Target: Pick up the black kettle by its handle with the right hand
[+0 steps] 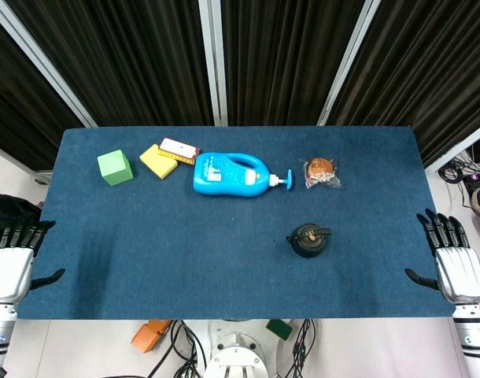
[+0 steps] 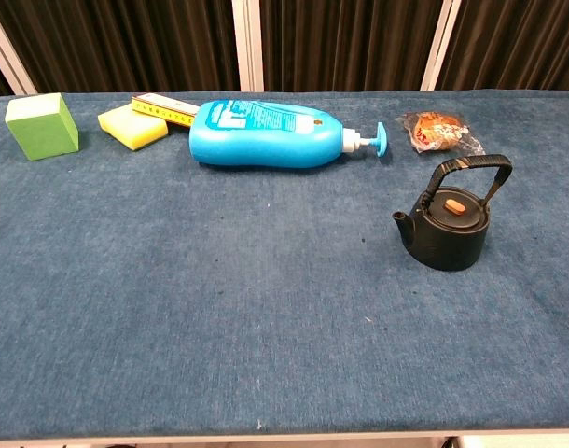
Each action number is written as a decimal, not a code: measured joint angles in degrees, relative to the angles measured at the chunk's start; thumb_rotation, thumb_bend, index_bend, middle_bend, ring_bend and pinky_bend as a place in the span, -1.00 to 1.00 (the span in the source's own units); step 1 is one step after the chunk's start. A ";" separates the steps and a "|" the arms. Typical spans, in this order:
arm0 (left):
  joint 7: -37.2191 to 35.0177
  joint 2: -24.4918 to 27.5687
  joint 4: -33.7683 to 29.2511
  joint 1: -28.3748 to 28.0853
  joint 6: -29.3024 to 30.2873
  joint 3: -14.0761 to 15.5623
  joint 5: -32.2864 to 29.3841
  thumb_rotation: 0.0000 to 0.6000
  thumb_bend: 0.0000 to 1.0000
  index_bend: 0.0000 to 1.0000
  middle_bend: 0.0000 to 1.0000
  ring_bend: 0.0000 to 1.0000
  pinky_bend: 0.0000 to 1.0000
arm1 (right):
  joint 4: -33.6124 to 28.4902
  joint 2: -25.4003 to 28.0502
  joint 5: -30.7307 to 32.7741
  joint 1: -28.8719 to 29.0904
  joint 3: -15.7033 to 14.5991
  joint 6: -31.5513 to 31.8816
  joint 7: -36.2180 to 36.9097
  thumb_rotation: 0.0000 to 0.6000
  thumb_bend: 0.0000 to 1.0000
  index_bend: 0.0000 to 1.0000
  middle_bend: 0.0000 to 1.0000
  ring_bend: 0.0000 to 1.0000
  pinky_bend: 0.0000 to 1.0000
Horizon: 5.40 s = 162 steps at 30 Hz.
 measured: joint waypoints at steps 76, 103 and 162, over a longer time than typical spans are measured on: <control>-5.23 -2.40 5.68 1.54 -0.63 -0.11 -1.82 1.00 -0.97 -0.66 -0.68 -0.82 -1.00 | -7.74 -8.93 22.00 32.24 1.57 -33.11 -20.61 1.00 -0.60 0.49 0.29 0.34 -0.67; -6.07 -2.74 6.55 2.02 -0.68 -0.11 -2.12 1.00 -0.97 -0.66 -0.68 -0.82 -1.00 | -8.00 -8.09 25.14 34.25 0.12 -36.00 -18.39 1.00 -0.60 1.00 0.81 0.98 -0.53; -3.83 -2.12 4.10 0.62 -1.55 -0.60 -1.55 1.00 -0.97 -0.66 -0.67 -0.82 -1.00 | -5.13 -7.30 8.55 29.70 3.15 -23.62 -7.45 0.22 -0.03 1.00 1.00 1.00 0.20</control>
